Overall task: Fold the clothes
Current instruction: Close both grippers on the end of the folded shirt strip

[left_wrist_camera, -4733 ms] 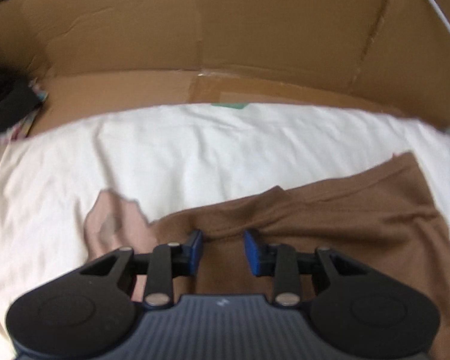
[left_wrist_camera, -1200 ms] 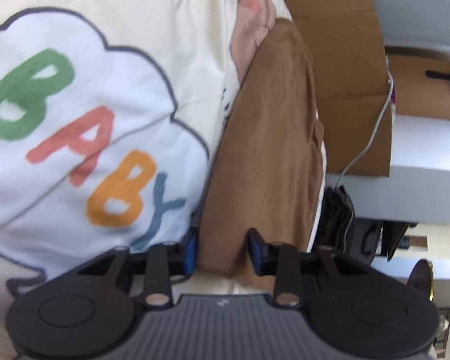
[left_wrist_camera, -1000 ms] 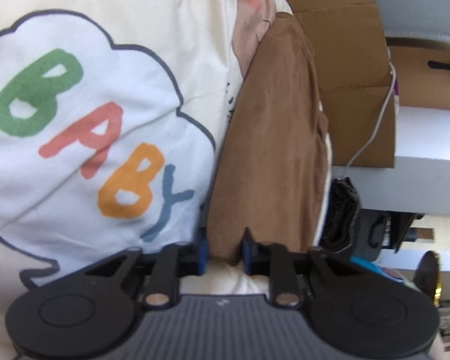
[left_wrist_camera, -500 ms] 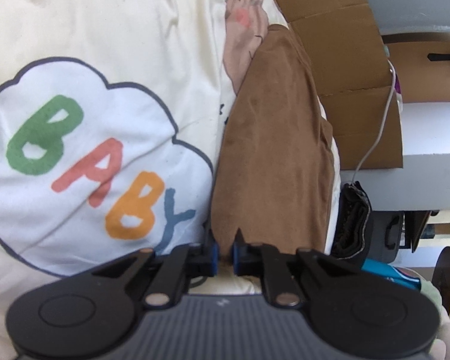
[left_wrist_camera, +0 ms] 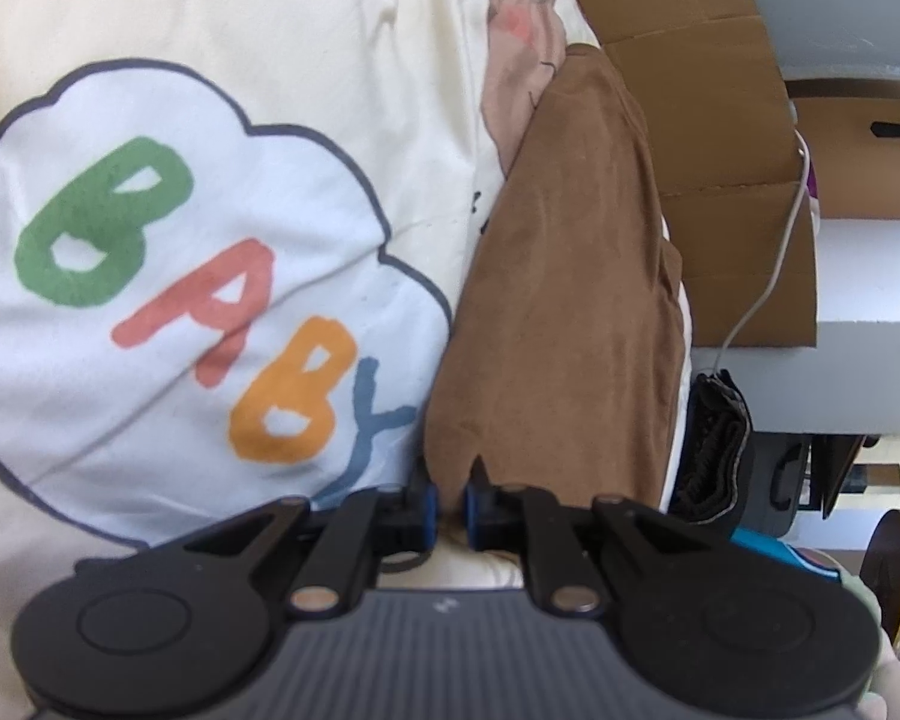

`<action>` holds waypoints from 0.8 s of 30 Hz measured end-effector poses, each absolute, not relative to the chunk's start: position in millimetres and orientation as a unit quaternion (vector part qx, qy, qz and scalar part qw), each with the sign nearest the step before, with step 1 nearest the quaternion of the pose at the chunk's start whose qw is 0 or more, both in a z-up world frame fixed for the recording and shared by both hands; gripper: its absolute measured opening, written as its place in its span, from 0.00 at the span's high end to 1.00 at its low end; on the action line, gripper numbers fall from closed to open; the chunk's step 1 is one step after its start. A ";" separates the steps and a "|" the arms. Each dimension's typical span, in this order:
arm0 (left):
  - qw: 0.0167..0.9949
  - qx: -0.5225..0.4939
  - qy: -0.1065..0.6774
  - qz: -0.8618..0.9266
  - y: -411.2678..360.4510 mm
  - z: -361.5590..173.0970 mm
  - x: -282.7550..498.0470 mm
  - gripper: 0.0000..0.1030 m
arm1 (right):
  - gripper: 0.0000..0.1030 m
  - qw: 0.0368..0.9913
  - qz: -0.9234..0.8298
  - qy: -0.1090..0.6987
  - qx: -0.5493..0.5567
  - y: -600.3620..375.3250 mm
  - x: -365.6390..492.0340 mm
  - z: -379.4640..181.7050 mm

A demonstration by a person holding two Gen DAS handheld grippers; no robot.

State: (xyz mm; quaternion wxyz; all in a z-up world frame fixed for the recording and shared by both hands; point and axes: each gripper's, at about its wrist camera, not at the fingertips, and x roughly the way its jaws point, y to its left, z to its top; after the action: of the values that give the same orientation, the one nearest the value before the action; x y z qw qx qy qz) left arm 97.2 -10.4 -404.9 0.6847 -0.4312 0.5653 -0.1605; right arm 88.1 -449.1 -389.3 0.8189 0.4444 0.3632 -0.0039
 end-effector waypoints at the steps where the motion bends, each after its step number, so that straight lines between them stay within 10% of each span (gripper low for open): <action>1: 0.685 -0.431 0.565 -0.160 -10.5 -405.0 97.1 0.91 | 0.63 0.818 -0.004 0.368 0.442 -449.7 88.1 -388.4; 5: 0.685 -0.435 0.563 -0.155 -11.3 -402.9 95.6 0.91 | 0.77 0.809 0.002 0.368 0.458 -453.0 73.8 -384.1; 24: 0.684 -0.444 0.560 -0.145 -9.2 -401.3 90.1 0.90 | 0.72 0.789 0.007 0.366 0.494 -456.2 86.9 -403.5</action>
State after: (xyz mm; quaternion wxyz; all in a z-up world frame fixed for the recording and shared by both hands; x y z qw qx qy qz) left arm 90.1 -9.2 -401.3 0.6840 -0.4440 0.5602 -0.1454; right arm 86.9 -456.2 -403.5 0.7889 0.4936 0.3659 0.0074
